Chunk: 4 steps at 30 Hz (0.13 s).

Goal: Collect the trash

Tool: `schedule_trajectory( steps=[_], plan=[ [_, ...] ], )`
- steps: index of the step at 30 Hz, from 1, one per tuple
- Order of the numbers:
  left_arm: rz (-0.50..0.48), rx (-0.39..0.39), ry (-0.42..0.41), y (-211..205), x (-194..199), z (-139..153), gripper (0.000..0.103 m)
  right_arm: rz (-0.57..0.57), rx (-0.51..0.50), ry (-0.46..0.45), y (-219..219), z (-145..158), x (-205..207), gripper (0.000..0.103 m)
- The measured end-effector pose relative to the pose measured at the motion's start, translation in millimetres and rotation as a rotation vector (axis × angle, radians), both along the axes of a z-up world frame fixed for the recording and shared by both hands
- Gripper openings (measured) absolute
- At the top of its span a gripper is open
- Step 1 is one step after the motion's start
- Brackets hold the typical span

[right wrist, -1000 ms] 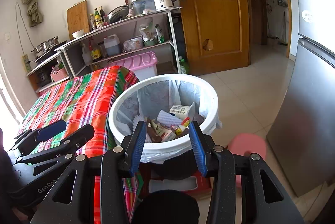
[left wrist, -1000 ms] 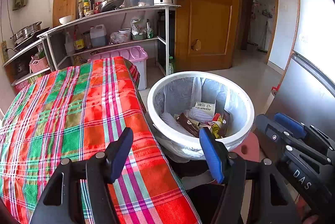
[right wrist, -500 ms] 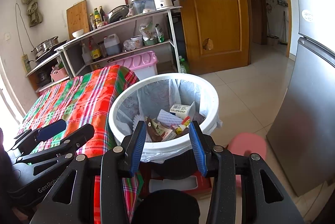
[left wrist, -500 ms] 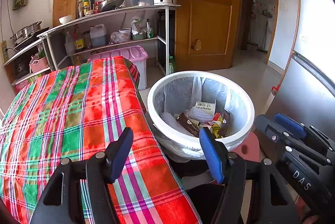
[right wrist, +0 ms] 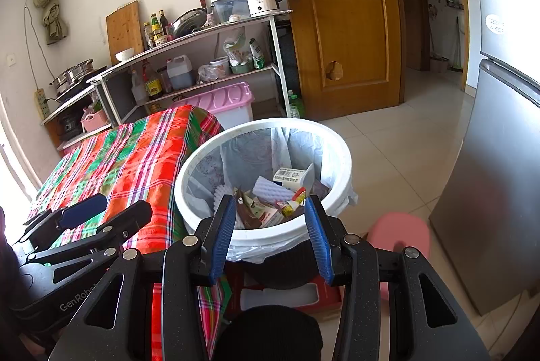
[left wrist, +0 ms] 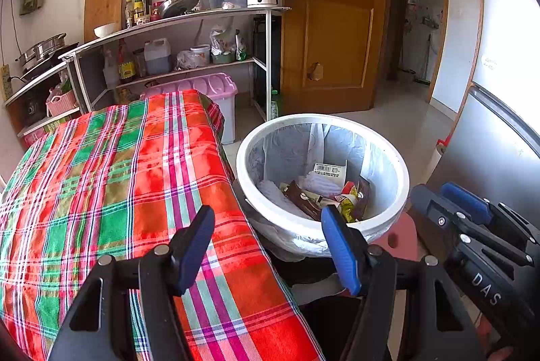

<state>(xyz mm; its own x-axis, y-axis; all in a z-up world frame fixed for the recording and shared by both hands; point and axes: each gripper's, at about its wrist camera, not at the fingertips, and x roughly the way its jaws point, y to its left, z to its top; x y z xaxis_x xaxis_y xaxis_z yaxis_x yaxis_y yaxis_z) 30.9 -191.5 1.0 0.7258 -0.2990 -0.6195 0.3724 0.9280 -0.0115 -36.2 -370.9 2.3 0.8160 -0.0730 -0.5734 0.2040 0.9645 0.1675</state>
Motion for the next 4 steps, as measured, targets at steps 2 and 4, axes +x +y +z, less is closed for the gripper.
schedule_trajectory(
  steps=[2,4],
  plan=[
    [0.002,0.001,0.0,-0.1,0.0,-0.1,0.068,0.0,0.0,0.001,0.4,-0.2,-0.3,0.044],
    [0.006,0.001,0.002,-0.2,0.4,-0.6,0.068,-0.001,0.001,0.002,0.1,0.1,-0.1,0.044]
  ],
)
